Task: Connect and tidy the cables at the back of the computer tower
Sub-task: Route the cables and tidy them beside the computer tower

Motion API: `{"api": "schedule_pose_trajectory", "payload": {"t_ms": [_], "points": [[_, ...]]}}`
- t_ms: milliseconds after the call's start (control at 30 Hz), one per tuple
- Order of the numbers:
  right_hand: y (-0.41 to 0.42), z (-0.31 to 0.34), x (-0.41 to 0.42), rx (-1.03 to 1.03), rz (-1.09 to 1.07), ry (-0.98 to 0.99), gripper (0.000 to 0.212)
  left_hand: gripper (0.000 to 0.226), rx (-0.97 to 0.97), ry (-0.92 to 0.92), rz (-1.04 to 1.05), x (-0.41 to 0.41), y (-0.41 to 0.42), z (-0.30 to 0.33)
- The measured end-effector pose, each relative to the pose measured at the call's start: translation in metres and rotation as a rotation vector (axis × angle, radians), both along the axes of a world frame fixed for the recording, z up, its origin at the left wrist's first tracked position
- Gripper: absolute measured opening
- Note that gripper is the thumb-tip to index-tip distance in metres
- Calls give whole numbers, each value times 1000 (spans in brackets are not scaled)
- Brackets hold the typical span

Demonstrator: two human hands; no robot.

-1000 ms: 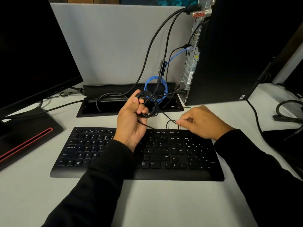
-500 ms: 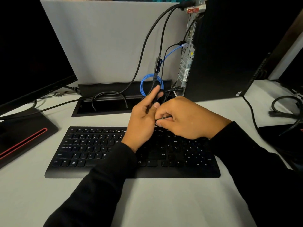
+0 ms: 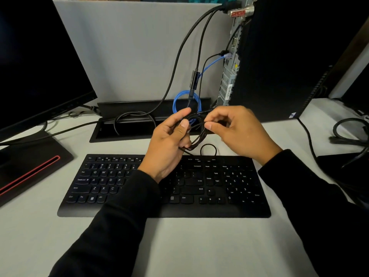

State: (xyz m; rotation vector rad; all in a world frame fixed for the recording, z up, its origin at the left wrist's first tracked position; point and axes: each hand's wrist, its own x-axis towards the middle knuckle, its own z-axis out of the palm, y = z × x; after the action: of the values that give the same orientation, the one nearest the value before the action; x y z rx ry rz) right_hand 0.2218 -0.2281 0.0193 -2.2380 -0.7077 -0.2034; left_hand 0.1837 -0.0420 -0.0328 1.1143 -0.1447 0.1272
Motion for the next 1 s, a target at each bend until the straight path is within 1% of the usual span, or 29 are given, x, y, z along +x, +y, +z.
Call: {"api": "schedule_pose_trajectory", "payload": {"t_ms": [67, 167, 233, 300, 367, 400, 433, 500, 567, 633, 700, 767, 833, 900, 933, 1000], "points": [[0, -2, 1, 55, -29, 26, 6, 45, -25, 15, -46, 0, 1, -1], [2, -4, 1, 187, -56, 159, 2, 49, -4, 18, -106, -2, 0, -2], [3, -6, 1, 291, -100, 264, 14, 49, 4, 19, -137, -3, 0, -2], [4, -8, 0, 391, -112, 441, 23, 49, 8, -1, -169, -3, 1, 0], [8, -8, -4, 526, -28, 660, 25, 49, 44, -14, -179, -3, 3, 1], [11, -8, -8, 591, 22, 741, 25, 50, 79, -13, -171, -2, 3, 0], [13, -7, -11, 619, 55, 771, 25, 51, 113, -5, -156, -2, 1, -2], [17, -6, -14, 572, 48, 693, 24, 46, 145, 14, -115, -1, -2, -5], [18, -6, -15, 517, 23, 594, 23, 39, 121, 10, -113, -1, -3, -6], [18, -5, -14, 527, 16, 553, 20, 40, 61, -14, -175, -2, -1, -3], [17, -4, -15, 567, 30, 555, 21, 43, 32, -44, -213, -5, 1, 1], [18, -4, -16, 586, 80, 577, 28, 45, 39, -46, -184, -7, 1, 3], [17, -5, -16, 566, 201, 612, 45, 43, 78, -26, -126, -8, 1, 4], [15, -6, -17, 457, 343, 614, 61, 48, 195, -23, -52, -6, 3, 3], [14, -6, -18, 336, 390, 559, 64, 51, 280, -37, -10, -5, 4, 2], [18, -8, -20, 70, 409, 373, 66, 55, 413, -49, 48, -4, 2, 1]]}}
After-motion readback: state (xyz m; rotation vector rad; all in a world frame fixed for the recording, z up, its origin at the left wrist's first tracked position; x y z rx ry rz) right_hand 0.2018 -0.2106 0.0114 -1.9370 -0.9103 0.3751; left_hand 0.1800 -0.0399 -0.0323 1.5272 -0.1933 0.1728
